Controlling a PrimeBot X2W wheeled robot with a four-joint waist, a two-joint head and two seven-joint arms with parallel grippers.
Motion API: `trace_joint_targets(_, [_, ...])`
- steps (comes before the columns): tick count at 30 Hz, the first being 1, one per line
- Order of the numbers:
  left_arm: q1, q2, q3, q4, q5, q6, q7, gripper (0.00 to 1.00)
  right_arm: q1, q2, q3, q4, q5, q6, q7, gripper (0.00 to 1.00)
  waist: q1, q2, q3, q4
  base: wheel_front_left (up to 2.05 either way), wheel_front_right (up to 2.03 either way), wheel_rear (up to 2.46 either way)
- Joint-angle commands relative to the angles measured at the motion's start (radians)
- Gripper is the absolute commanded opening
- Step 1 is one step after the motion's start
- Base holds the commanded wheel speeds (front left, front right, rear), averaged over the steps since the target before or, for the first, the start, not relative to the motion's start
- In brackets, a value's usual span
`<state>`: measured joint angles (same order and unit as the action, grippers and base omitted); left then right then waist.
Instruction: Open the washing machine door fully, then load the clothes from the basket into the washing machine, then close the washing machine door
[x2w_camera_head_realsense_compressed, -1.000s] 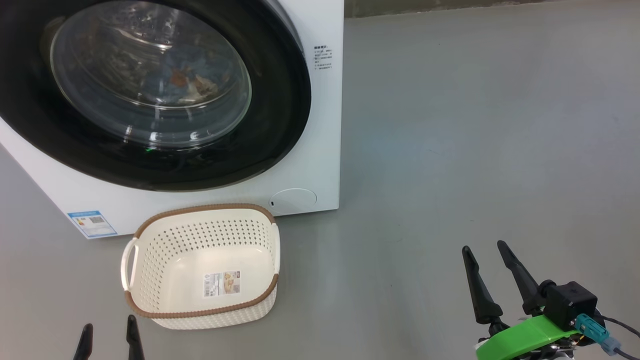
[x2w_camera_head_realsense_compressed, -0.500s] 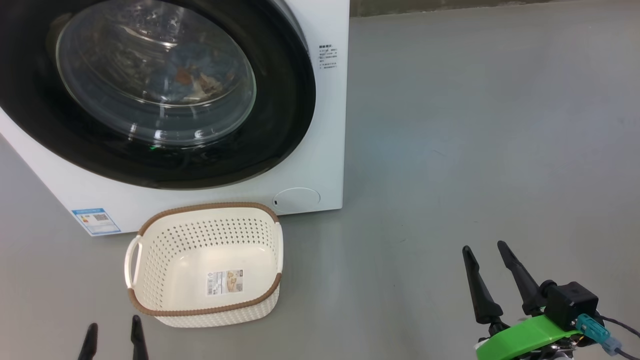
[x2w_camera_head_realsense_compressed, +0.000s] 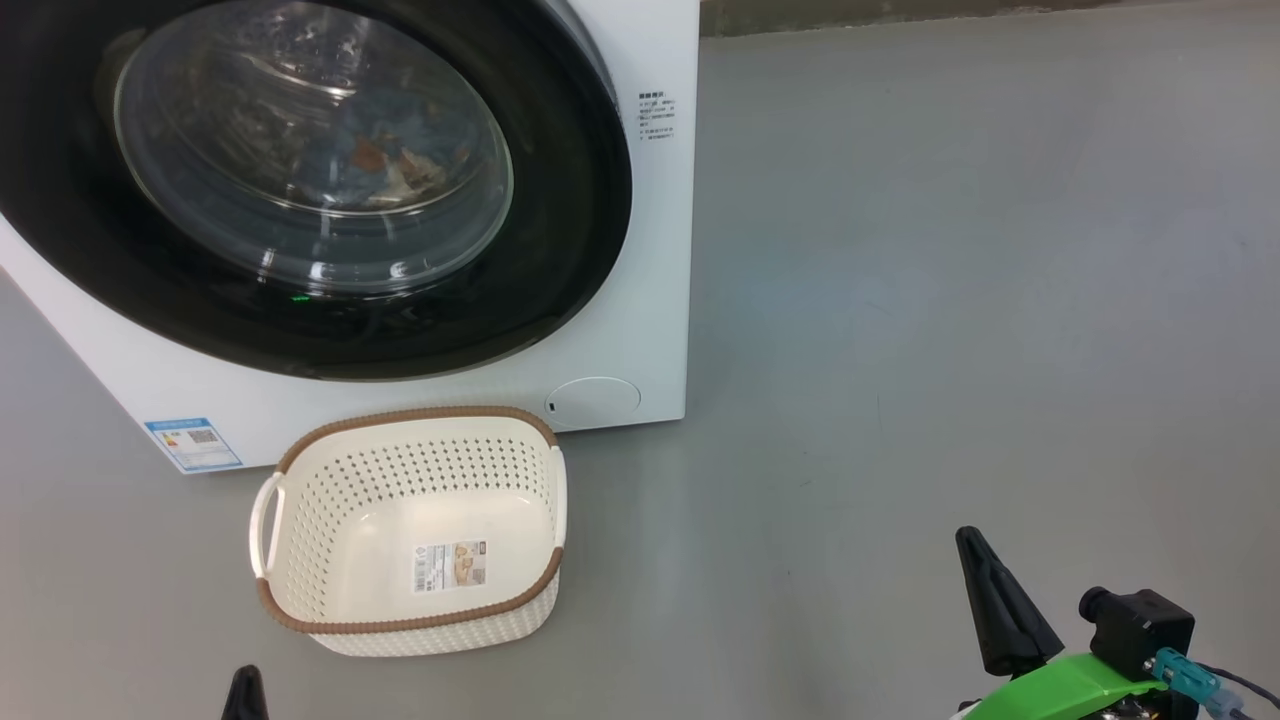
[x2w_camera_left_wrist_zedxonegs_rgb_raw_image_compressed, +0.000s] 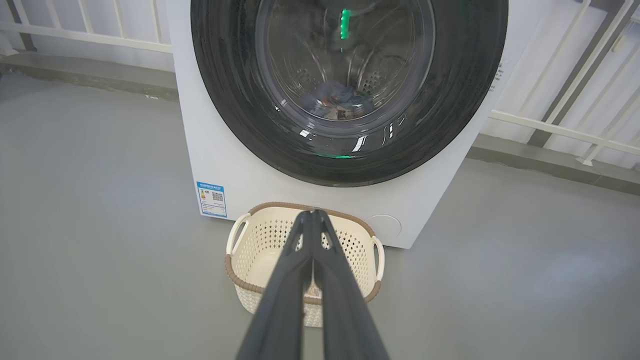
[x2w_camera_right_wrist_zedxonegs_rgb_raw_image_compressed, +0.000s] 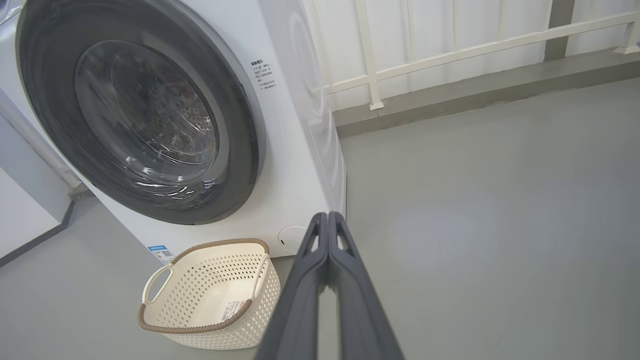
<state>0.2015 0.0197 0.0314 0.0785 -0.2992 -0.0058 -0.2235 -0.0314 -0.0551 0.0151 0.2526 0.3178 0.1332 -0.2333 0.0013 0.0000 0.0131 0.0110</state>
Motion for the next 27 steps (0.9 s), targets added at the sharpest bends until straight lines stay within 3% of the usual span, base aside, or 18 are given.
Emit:
trace_joint_targets(1, [-0.025, 0.007, 0.01, -0.013, -0.031, -0.01, 0.007, 0.0, -0.023, 0.0, -0.008, -0.024, 0.035, 0.0, 0.007, 0.0, -0.001, 0.0, 0.001, 0.0, 0.0, 0.0, 0.0])
trace_joint_targets(27, [-0.091, 0.012, 0.027, 0.028, -0.322, -0.036, 0.082, 0.0, -0.036, 0.0, -0.034, -0.02, 0.321, -0.001, 0.084, 0.0, -0.0012, 0.0, -0.001, -0.003, 0.0, 0.0, 0.0])
